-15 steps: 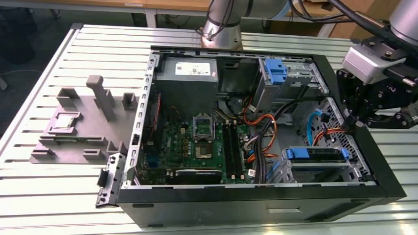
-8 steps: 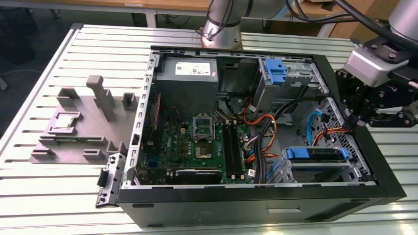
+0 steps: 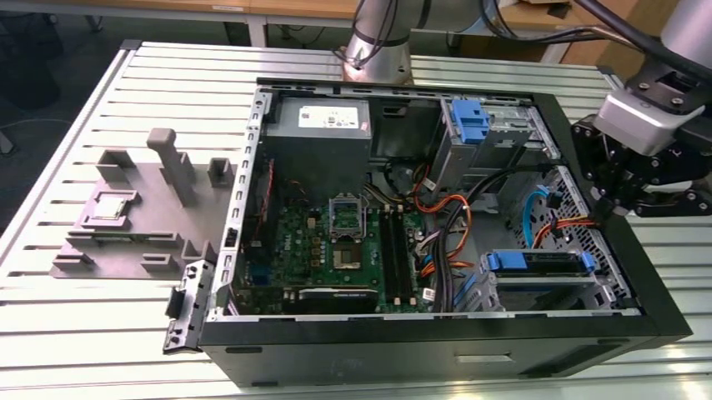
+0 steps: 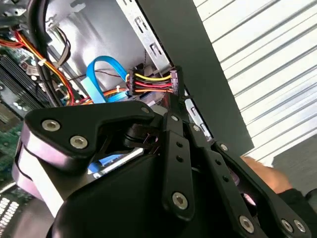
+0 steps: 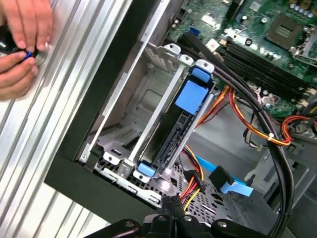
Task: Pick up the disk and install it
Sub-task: 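Insert the first disk wire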
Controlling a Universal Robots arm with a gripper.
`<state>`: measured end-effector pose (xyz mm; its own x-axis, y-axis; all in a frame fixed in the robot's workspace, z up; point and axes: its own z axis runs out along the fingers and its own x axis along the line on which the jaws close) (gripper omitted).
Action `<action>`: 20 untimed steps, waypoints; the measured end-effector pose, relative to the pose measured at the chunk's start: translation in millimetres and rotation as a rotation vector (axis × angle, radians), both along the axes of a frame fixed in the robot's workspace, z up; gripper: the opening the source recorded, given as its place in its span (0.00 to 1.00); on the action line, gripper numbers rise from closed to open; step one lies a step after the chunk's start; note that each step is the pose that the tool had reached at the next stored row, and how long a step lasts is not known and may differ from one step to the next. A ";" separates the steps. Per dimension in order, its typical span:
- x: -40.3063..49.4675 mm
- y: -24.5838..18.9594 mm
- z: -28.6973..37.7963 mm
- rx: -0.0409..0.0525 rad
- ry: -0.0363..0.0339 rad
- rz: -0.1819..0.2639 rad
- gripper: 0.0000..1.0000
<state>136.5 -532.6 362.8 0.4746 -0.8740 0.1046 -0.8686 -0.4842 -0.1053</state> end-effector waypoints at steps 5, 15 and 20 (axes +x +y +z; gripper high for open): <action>0.0 0.1 -0.8 -0.0019 -0.0066 0.064 0.10; 0.0 2.7 -2.7 -0.0219 -0.0234 0.134 0.10; 0.0 2.9 -2.7 -0.0304 -0.0237 0.169 0.11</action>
<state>136.5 -529.7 360.1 0.6113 -0.7784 0.1427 -0.7722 -0.6262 -0.1079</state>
